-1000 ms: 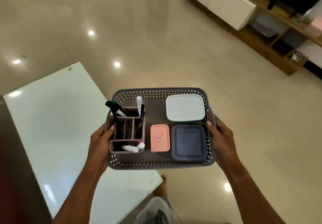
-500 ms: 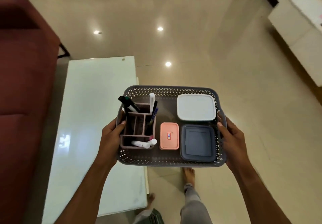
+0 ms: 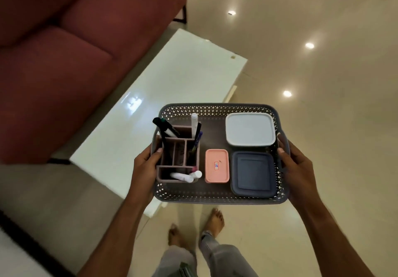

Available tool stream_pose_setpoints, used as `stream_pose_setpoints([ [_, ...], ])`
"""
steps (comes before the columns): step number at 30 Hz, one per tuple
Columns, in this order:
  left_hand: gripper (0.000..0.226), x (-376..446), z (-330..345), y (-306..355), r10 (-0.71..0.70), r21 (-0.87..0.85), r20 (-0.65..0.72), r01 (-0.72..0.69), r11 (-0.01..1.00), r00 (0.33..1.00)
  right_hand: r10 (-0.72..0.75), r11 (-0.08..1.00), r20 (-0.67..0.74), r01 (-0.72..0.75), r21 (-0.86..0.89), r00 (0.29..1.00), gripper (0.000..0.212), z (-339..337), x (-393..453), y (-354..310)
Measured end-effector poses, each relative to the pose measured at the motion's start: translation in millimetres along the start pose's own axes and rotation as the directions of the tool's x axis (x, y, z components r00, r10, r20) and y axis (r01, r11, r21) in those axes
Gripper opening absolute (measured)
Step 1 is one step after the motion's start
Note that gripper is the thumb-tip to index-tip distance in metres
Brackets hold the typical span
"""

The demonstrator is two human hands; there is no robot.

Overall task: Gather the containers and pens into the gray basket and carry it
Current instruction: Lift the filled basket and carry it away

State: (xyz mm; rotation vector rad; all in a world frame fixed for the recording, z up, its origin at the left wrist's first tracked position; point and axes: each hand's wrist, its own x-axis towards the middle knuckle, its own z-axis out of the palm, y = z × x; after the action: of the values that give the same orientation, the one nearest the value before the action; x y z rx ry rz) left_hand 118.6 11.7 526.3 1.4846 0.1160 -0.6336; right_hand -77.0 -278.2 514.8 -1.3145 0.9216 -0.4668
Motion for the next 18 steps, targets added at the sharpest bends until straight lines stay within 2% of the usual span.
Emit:
stream_pose_setpoints([
  [5,0.027,-28,-19,-27,0.006,-0.084,-0.18,-0.022,0.996,0.984,-0.006,0.999,0.194,0.013,-0.037,0.981,0.04,22,23,-2],
  [10,0.028,-60,-38,-55,0.023,-0.162,-0.327,-0.08,0.984,0.945,-0.013,0.994,0.37,0.051,-0.095,0.929,0.043,47,29,5],
  [18,0.027,-122,-45,-99,-0.029,-0.246,-0.553,-0.13,0.961,0.833,0.04,0.986,0.584,0.065,-0.156,0.811,0.04,77,28,16],
])
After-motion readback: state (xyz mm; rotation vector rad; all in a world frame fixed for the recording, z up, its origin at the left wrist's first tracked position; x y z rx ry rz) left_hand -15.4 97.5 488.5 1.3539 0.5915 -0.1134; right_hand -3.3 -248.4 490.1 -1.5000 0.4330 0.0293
